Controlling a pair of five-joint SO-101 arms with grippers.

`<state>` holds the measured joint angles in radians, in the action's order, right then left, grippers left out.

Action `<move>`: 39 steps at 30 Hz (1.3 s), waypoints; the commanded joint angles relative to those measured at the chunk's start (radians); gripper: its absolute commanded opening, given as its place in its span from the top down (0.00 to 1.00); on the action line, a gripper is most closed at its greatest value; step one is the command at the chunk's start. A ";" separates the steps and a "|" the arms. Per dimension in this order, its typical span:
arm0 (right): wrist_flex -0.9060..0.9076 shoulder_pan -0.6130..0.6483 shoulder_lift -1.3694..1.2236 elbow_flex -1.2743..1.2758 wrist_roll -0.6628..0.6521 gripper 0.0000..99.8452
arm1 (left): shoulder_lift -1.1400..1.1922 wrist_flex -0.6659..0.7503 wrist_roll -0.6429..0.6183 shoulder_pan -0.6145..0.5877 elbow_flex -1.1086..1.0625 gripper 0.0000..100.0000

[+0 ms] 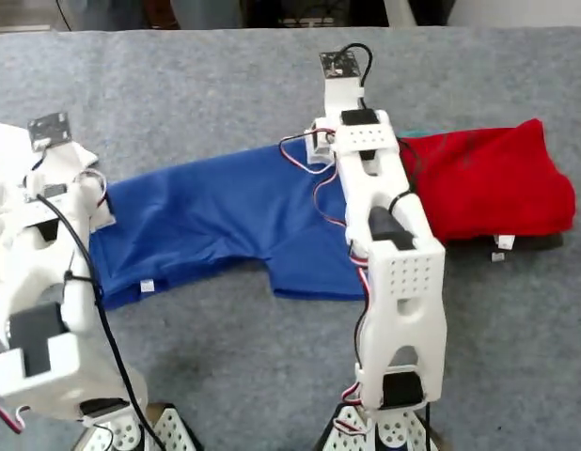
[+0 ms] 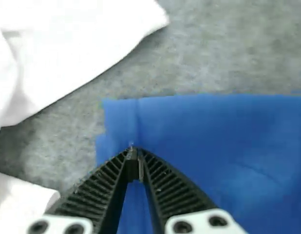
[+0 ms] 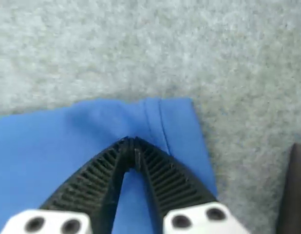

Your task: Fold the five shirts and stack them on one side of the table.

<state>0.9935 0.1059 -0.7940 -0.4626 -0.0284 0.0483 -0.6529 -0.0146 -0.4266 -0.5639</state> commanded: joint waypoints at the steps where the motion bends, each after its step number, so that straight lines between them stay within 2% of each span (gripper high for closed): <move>1: 0.046 -0.035 -0.015 -0.113 0.003 0.99 | 0.034 0.031 -0.006 -0.051 0.002 0.97; 12: 0.130 -0.038 -0.054 -0.189 0.008 0.99 | 0.017 0.005 -0.006 -0.090 0.133 0.97; 17: 0.341 0.006 0.047 -0.308 0.003 0.99 | -0.140 -0.215 -0.005 -0.084 0.170 0.97; 19: 0.387 0.029 0.076 -0.367 0.003 0.99 | -0.269 -0.308 0.005 -0.024 0.142 0.97; 21: 0.399 0.034 0.096 -0.427 0.003 0.99 | -0.413 -0.397 0.086 0.061 0.077 0.97; 25: 0.453 0.021 0.105 -0.545 0.003 0.99 | -0.632 -0.431 0.175 0.134 -0.134 0.97; 29: 0.571 0.009 0.091 -0.567 0.002 0.99 | -0.660 -0.488 0.298 0.113 -0.298 0.97; 33: 0.557 -0.015 0.028 -0.538 0.002 0.99 | -0.624 -0.600 0.434 0.093 -0.351 0.97; 36: 0.473 -0.034 -0.070 -0.538 0.006 0.99 | -0.586 -0.582 0.443 0.044 -0.367 0.97; 39: 0.368 -0.057 -0.186 -0.544 0.008 0.99 | -0.525 -0.477 0.439 -0.018 -0.398 0.97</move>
<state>1.4415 0.0798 -0.9244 -0.9812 -0.0299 -0.5132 -1.1976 0.4150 -0.3897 -0.9505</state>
